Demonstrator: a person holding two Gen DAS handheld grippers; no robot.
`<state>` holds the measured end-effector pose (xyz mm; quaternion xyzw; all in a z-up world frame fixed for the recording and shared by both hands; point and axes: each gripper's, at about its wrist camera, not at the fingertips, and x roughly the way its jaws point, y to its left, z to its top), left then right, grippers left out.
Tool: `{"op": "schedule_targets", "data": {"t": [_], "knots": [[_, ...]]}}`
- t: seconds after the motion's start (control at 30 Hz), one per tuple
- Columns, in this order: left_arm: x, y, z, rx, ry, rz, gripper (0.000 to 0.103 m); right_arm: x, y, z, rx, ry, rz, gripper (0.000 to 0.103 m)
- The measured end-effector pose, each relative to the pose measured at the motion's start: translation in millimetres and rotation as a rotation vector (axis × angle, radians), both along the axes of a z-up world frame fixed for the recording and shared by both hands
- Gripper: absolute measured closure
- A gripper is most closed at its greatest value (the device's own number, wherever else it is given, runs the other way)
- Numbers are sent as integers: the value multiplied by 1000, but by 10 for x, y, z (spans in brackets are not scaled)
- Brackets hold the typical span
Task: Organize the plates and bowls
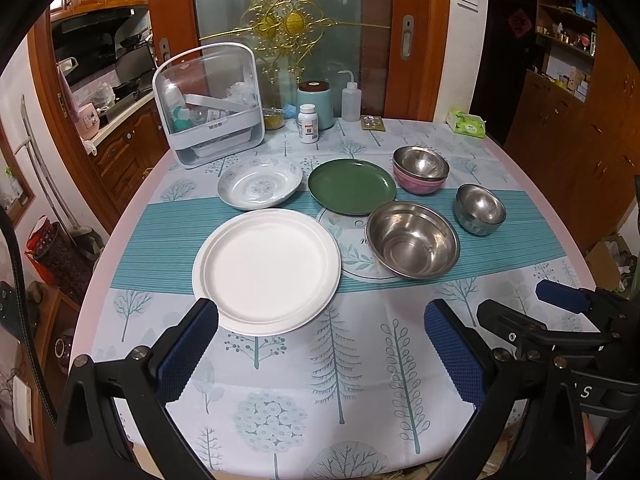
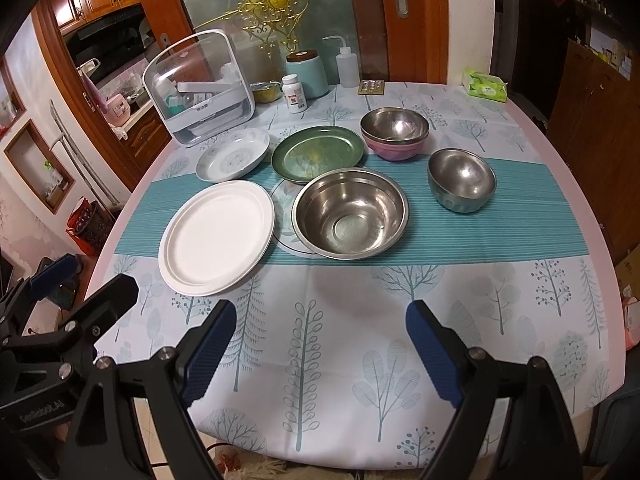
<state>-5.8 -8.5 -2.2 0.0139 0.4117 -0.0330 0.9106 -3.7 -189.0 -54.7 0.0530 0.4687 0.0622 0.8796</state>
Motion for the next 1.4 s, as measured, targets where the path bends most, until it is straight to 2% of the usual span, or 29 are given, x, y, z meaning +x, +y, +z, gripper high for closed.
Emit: {"op": "schedule_targets", "data": {"t": [0.43,0.5,0.7,0.8,1.4], "knots": [[92,99,-57,-23,22,-4,1,46,71,-14,-23,1,11,15],[104,103,-72,-27,29,-8,3,54,74,-12,-26,0,11,15],[116,125,-77,-23,16,5,4,61,85,-7,-26,0,10,15],[108,152,-67,-45,7,1,4,66,92,-7,-29,0,12,15],[114,200,-68,-11,-23,21,4,84,183,5,-63,-26,17,15]]}}
